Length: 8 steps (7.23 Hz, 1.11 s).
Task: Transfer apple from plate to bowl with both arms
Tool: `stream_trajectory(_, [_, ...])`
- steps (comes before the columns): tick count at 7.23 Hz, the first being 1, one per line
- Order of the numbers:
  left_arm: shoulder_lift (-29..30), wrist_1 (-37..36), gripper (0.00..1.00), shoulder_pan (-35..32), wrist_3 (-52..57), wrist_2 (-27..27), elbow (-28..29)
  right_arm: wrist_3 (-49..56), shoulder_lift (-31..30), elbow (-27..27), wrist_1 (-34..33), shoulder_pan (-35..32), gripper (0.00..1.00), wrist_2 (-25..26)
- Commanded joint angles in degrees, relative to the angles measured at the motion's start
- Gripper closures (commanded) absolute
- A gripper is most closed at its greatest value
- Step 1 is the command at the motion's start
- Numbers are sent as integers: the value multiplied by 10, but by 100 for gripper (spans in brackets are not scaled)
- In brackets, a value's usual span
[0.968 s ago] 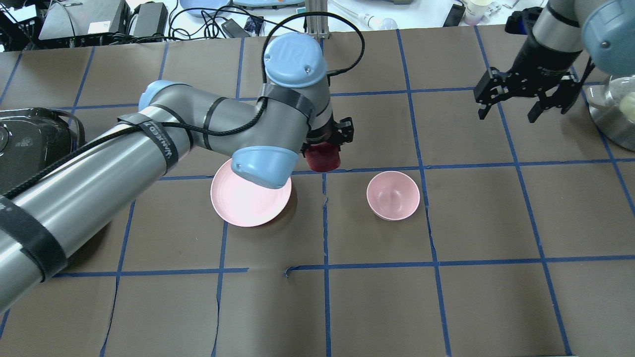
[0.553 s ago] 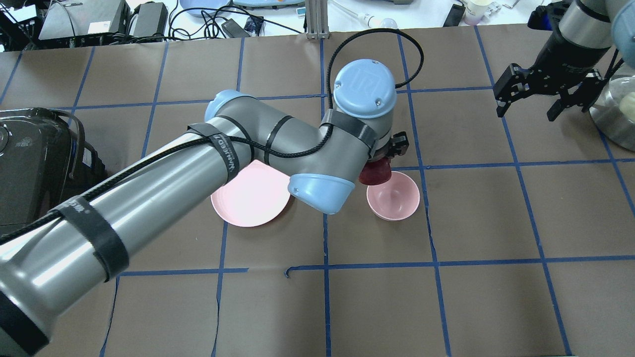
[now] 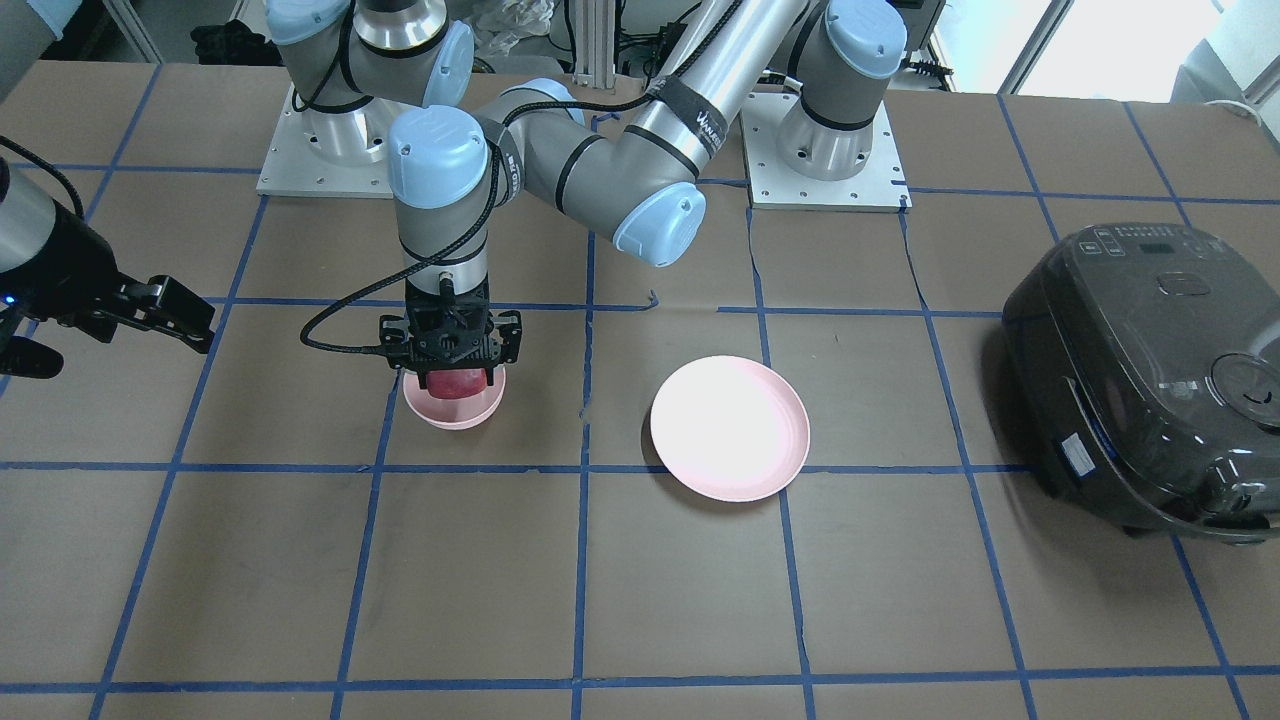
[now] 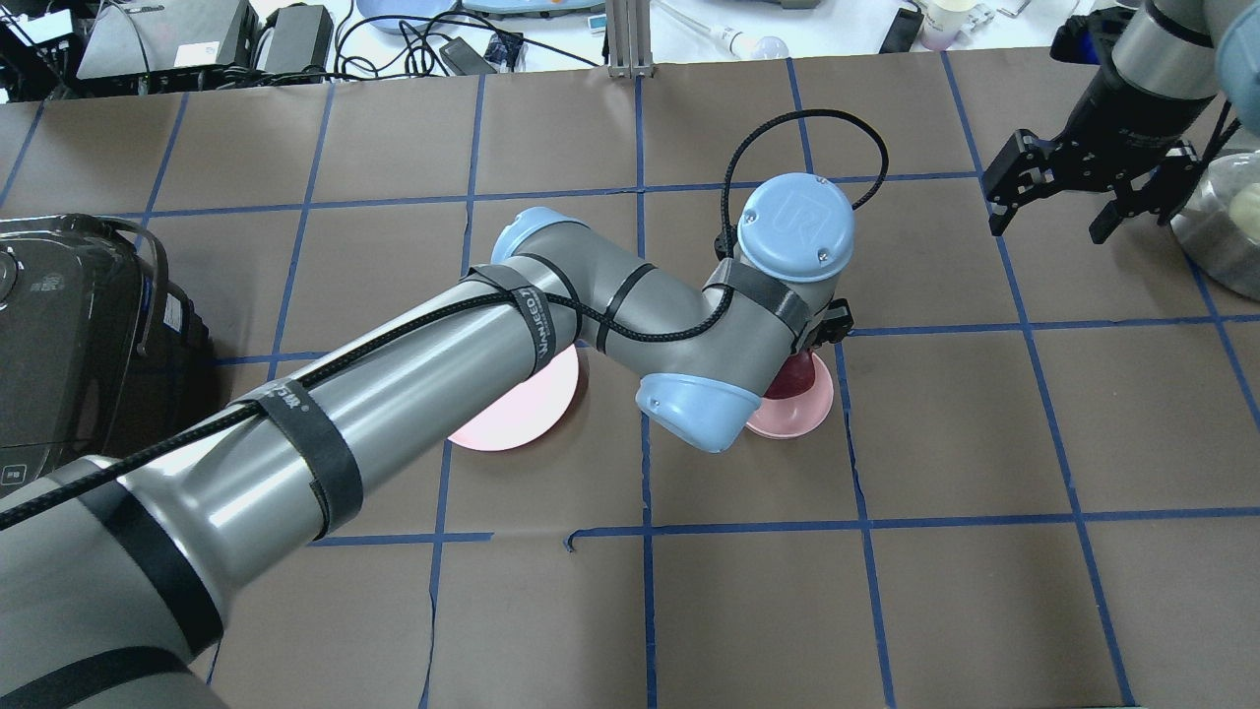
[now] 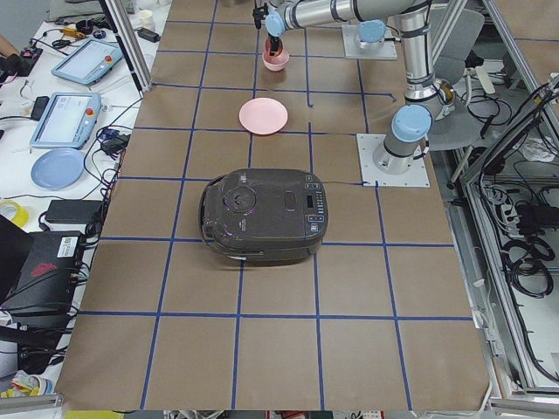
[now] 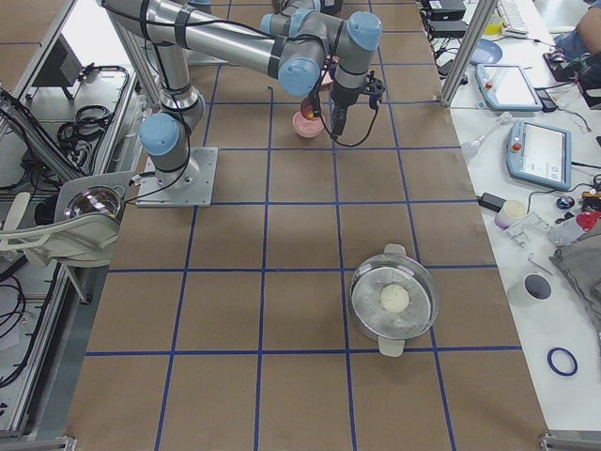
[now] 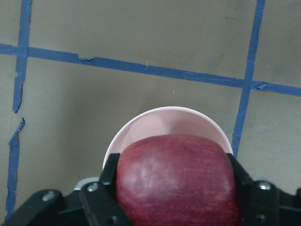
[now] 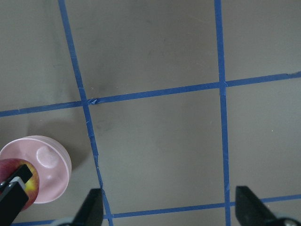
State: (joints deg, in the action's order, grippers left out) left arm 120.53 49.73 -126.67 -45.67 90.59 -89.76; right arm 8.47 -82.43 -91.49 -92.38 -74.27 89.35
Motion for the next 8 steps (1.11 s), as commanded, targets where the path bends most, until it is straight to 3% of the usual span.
stream_trajectory(1, [15, -17, 70, -2, 1, 8, 0, -1, 0, 0, -2, 0, 0, 0])
stream_trajectory(3, [24, -18, 48, -5, 7, 8, -4, -1, 0, 0, 2, 0, 0, 0])
stream_trajectory(5, [28, -18, 8, -6, 3, 6, -7, -1, -1, 0, 0, 0, 0, 0])
stream_trajectory(6, [28, -20, 0, -7, 3, 4, -5, -1, -1, 0, 0, 0, 0, 0])
stream_trajectory(8, [11, -21, 0, -9, 1, 0, -2, -1, -4, 1, 0, 0, 0, 0])
